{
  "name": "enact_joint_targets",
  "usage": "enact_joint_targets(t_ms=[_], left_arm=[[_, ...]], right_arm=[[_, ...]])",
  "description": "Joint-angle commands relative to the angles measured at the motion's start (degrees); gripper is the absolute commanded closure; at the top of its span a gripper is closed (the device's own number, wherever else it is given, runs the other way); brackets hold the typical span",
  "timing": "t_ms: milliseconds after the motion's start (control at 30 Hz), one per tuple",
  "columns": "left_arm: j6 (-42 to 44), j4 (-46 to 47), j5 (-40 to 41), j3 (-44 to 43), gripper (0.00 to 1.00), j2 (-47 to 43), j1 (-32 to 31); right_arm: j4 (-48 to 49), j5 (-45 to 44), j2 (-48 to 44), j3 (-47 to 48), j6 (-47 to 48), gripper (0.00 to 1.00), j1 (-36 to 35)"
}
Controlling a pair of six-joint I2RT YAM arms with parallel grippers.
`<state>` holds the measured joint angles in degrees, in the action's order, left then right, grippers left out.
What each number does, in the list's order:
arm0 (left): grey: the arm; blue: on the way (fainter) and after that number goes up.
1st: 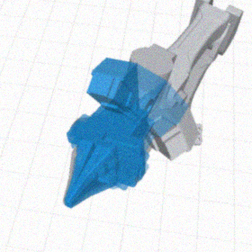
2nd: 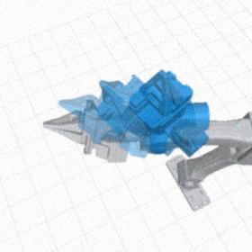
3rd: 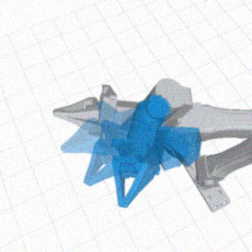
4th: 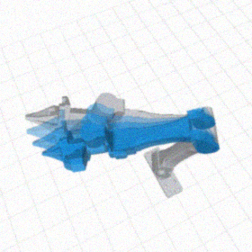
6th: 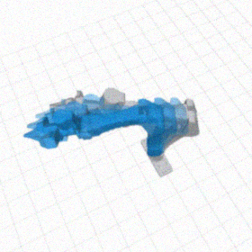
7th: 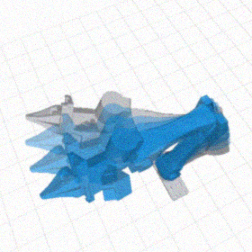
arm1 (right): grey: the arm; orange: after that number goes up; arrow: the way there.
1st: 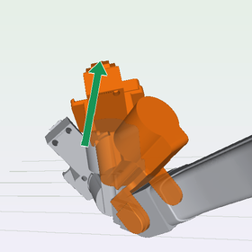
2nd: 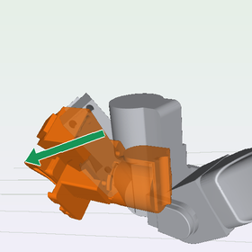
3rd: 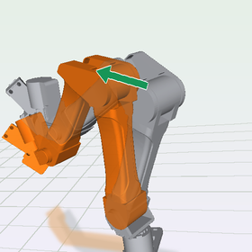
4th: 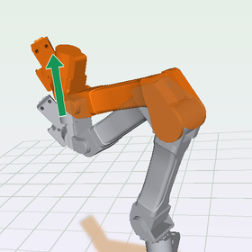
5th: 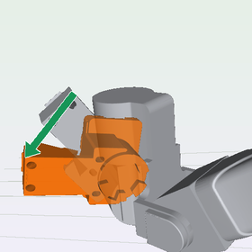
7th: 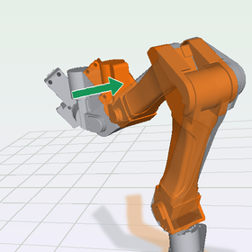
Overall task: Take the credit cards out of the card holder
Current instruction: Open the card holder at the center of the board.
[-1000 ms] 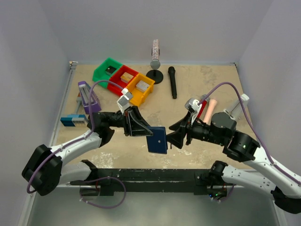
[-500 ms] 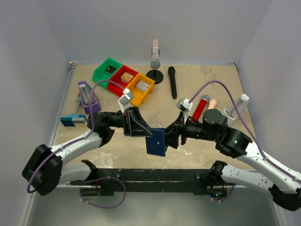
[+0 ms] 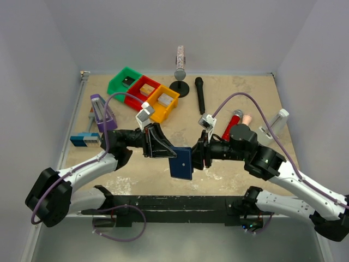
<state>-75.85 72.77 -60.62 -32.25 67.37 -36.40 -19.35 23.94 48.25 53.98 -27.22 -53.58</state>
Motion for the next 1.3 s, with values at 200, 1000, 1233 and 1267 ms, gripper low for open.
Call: enact_joint_targets(t_ms=[200,1000,1233,1267], left_arm=[[2.63,10.39,5.42,-0.10,0.73,-1.98,1.51],[19.58,-25.29,30.98,2.46,0.00,-10.86,-4.54],[28.22,-32.45,37.59,-0.02,0.00,-10.16,-12.29],[27.96,-31.65,37.85,0.78,0.00,-10.42,-12.29]], right_arm=[[-1.90,0.32,-2.54,3.24,2.78,0.82,-0.21],[-21.51,-23.77,5.36,15.98,3.85,1.00,-0.12],[-25.29,-27.54,8.52,18.44,1.65,1.00,-0.21],[-26.08,-28.42,8.79,18.71,1.39,1.00,-0.21]])
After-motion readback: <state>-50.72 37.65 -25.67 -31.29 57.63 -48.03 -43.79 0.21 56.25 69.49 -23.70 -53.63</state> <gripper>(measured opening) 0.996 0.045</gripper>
